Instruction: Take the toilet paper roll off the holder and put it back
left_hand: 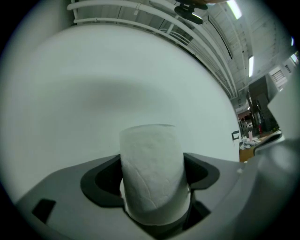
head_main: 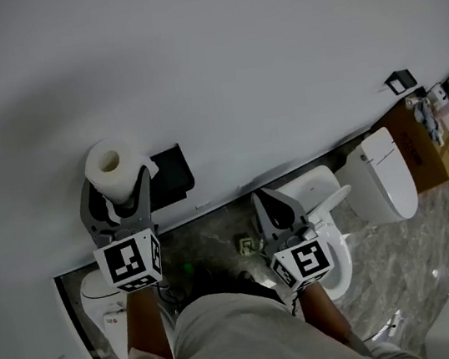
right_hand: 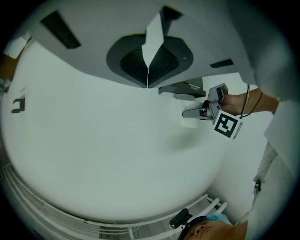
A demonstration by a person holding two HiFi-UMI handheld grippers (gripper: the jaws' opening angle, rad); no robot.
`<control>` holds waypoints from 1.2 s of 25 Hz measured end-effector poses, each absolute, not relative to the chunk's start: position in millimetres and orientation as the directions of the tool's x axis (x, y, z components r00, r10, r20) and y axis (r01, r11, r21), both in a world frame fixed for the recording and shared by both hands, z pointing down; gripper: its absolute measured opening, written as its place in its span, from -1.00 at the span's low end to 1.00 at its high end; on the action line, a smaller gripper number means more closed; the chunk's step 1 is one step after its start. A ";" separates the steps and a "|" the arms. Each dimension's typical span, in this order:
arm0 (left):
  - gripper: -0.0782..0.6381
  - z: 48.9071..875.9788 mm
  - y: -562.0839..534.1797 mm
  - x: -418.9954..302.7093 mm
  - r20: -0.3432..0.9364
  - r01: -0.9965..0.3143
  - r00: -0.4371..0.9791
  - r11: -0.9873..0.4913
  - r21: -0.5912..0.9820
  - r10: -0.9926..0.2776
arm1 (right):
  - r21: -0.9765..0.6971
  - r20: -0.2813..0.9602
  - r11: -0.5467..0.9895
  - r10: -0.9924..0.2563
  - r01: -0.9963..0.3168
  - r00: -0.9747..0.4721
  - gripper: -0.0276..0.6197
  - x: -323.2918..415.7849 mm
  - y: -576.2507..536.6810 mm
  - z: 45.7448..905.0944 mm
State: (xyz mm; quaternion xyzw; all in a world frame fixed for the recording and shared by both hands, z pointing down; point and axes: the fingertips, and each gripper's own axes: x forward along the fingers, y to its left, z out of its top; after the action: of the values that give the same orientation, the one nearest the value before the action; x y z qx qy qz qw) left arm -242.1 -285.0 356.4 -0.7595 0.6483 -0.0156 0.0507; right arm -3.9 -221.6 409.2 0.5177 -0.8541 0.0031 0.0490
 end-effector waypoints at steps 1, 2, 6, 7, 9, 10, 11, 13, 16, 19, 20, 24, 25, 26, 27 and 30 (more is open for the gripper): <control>0.32 360.4 -287.4 -242.5 -0.035 -0.983 0.160 -0.156 -0.091 -0.987 | 0.049 0.098 0.462 -0.885 -0.886 -0.456 -0.90 -3.6 -221.4 412.1; 0.32 364.2 -289.3 -242.9 -0.029 -0.984 0.160 -0.157 -0.087 -0.987 | 0.051 0.109 0.460 -0.885 -0.886 -0.453 -0.90 -3.7 -221.4 415.0; 0.32 372.4 -292.8 -242.4 -0.018 -0.985 0.157 -0.155 -0.082 -0.987 | 0.059 0.138 0.470 -0.878 -0.881 -0.459 -0.90 -5.9 -219.3 421.1; 0.32 373.5 -293.3 -241.9 -0.015 -0.985 0.157 -0.155 -0.080 -0.988 | 0.061 0.142 0.474 -0.875 -0.878 -0.463 -0.90 -6.6 -218.1 421.7; 0.32 376.0 -293.9 -241.3 -0.010 -0.985 0.157 -0.156 -0.075 -0.988 | 0.064 0.151 0.482 -0.870 -0.874 -0.469 -0.90 -8.1 -215.4 423.3; 0.32 377.3 -293.9 -241.2 -0.007 -0.985 0.157 -0.156 -0.073 -0.988 | 0.063 0.154 0.485 -0.868 -0.872 -0.471 -0.90 -8.6 -214.2 424.2; 0.32 378.4 -293.6 -241.1 -0.004 -0.985 0.157 -0.156 -0.071 -0.988 | 0.061 0.157 0.487 -0.867 -0.871 -0.473 -0.90 -8.9 -213.1 425.0; 0.32 379.9 -292.6 -241.0 0.000 -0.985 0.155 -0.155 -0.071 -0.988 | 0.057 0.160 0.490 -0.864 -0.870 -0.477 -0.90 -8.9 -210.8 425.7; 0.32 382.1 -290.8 -242.6 0.006 -0.986 0.151 -0.151 -0.071 -0.989 | 0.054 0.161 0.491 -0.864 -0.870 -0.477 -0.90 -7.9 -207.4 425.6; 0.32 386.0 -291.5 -244.8 0.014 -0.987 0.143 -0.144 -0.065 -0.990 | 0.053 0.162 0.489 -0.865 -0.871 -0.476 -0.90 -5.9 -205.0 425.8; 0.32 387.2 -292.3 -244.9 0.016 -0.988 0.142 -0.142 -0.062 -0.990 | 0.052 0.163 0.488 -0.865 -0.871 -0.475 -0.90 -5.0 -204.3 426.4; 0.32 390.9 -293.5 -243.5 0.022 -0.988 0.137 -0.138 -0.069 -0.990 | 0.041 0.170 0.484 -0.865 -0.874 -0.472 -0.90 -2.7 -200.7 430.5; 0.32 391.0 -293.2 -243.3 0.023 -0.988 0.134 -0.136 -0.073 -0.991 | 0.037 0.172 0.485 -0.864 -0.874 -0.472 -0.90 -2.6 -200.1 431.4; 0.32 391.0 -292.8 -243.3 0.024 -0.988 0.131 -0.132 -0.074 -0.991 | 0.034 0.173 0.486 -0.863 -0.873 -0.474 -0.90 -2.8 -199.7 432.0; 0.32 391.2 -292.3 -243.3 0.026 -0.989 0.128 -0.130 -0.075 -0.991 | 0.031 0.174 0.488 -0.862 -0.872 -0.476 -0.90 -3.3 -199.3 432.4; 0.32 392.8 -290.7 -243.3 0.036 -0.989 0.124 -0.126 -0.079 -0.992 | 0.023 0.175 0.495 -0.857 -0.869 -0.484 -0.90 -5.3 -198.3 433.4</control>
State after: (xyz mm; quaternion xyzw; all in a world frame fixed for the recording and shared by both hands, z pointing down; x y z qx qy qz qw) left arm -243.3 -290.7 392.8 -0.7494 0.6607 -0.0398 0.0179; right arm -5.3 -198.3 433.4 0.5013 -0.8607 0.0344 0.0815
